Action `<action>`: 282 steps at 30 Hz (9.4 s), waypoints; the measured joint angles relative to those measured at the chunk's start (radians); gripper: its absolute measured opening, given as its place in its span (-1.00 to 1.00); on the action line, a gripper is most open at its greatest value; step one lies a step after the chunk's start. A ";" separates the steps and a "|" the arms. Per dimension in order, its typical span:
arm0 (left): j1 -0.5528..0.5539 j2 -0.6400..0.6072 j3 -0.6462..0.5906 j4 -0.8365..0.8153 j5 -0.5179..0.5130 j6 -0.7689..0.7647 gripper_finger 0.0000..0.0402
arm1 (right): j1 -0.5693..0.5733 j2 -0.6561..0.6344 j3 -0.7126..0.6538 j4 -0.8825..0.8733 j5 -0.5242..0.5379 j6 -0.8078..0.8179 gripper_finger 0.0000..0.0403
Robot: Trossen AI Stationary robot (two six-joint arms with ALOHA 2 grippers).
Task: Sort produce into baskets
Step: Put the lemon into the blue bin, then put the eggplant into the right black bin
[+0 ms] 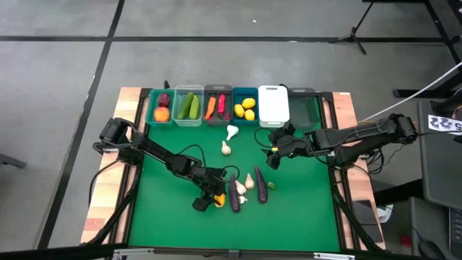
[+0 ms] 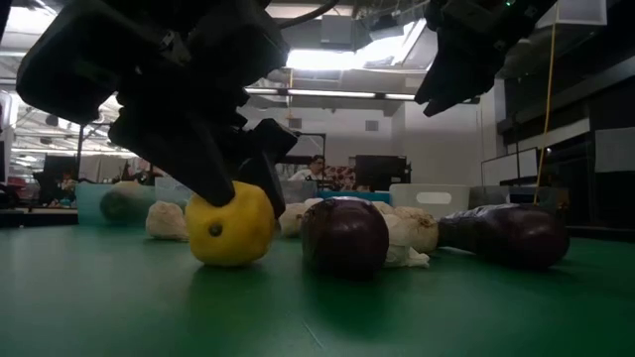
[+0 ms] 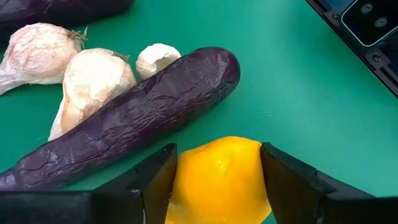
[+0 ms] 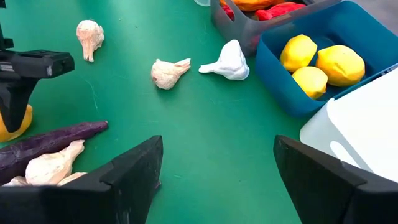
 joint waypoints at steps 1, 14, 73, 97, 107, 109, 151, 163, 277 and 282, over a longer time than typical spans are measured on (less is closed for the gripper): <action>0.000 -0.004 0.000 -0.004 0.001 -0.001 0.05 | 0.000 0.000 0.000 0.000 0.000 0.000 0.51; 0.042 -0.043 0.007 -0.038 -0.091 -0.027 0.04 | 0.000 0.000 0.000 0.001 0.000 0.000 0.51; 0.820 0.102 0.305 0.328 -0.305 0.012 0.04 | 0.000 0.000 0.000 0.000 0.019 -0.004 0.51; 0.839 0.188 0.310 0.300 -0.211 0.061 0.05 | 0.000 0.000 0.000 -0.009 0.001 -0.004 0.51; 0.841 0.188 0.333 0.225 -0.115 0.136 0.05 | 0.000 0.000 0.000 -0.015 0.001 -0.004 0.51; 0.836 0.188 0.340 0.225 -0.114 0.152 0.06 | 0.000 0.000 0.000 -0.020 0.000 -0.002 0.51; 0.027 -0.246 0.316 -0.469 -0.252 0.309 0.36 | 0.160 0.000 0.000 -0.069 -0.036 0.026 0.51; 0.103 -0.029 0.317 -0.411 0.014 0.510 0.36 | 0.159 0.000 0.000 -0.056 -0.032 0.051 0.51; 0.271 -0.334 -0.032 0.892 -0.168 0.166 -0.31 | -0.003 -0.031 -0.028 1.098 -0.312 -0.736 0.52; 0.271 -0.319 -0.032 0.877 -0.169 0.167 -0.31 | -0.001 -0.018 -0.020 1.095 -0.310 -0.758 0.53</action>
